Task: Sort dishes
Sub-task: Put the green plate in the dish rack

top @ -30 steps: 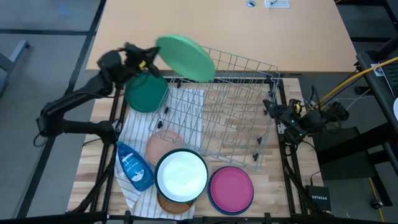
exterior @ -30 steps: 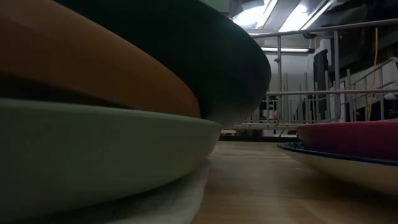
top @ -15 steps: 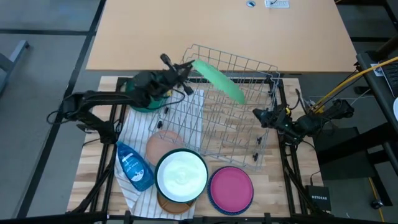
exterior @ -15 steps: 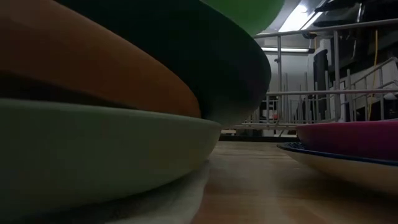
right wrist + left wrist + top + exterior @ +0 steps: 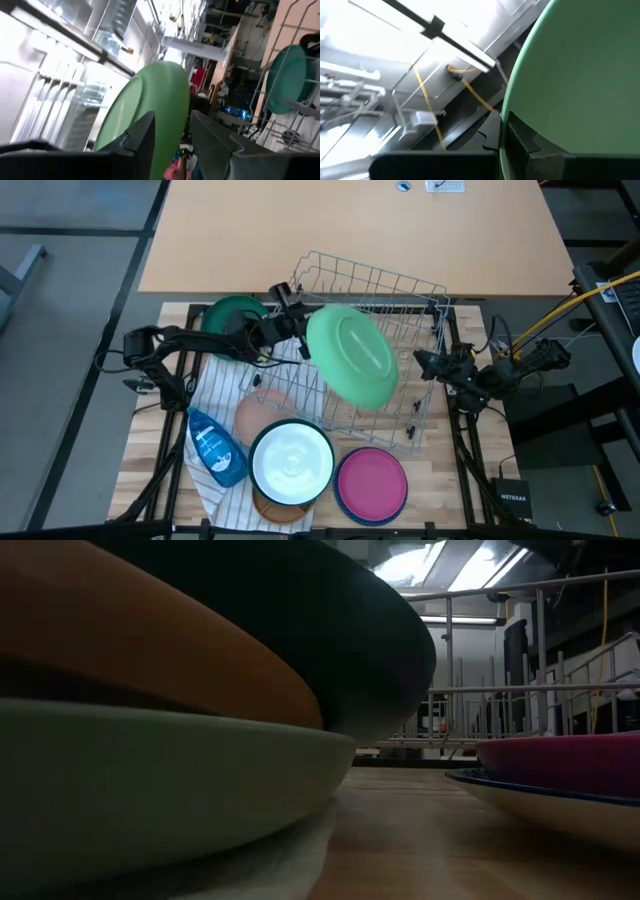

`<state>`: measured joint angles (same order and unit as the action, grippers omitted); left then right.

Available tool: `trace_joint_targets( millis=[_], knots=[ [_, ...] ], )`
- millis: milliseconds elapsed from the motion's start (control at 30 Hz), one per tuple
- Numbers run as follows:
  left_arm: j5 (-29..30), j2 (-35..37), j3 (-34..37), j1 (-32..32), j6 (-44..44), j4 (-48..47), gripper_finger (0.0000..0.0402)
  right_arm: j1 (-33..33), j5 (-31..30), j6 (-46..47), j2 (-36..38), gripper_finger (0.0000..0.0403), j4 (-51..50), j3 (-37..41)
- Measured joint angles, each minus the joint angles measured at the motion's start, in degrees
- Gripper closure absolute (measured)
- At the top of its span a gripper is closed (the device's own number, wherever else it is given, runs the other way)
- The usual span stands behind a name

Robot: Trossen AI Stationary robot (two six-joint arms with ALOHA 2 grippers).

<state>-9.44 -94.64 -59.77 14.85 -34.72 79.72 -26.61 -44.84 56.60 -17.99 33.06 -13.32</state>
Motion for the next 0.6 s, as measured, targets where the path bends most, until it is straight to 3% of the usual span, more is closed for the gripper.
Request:
trace_joint_targets(
  millis=[267, 600],
  knots=[
    [-5.8, -0.8, 0.0, -1.4, -0.5, 2.5, 0.0401, 0.0, 4.1, 0.0, -8.4, 0.0274, 4.0, 0.0],
    [-10.2, -0.8, -0.1, -4.8, -4.5, 7.5, 0.0401, 0.0, 11.0, -5.8, -23.8, 0.0274, 28.8, 0.0]
  ],
)
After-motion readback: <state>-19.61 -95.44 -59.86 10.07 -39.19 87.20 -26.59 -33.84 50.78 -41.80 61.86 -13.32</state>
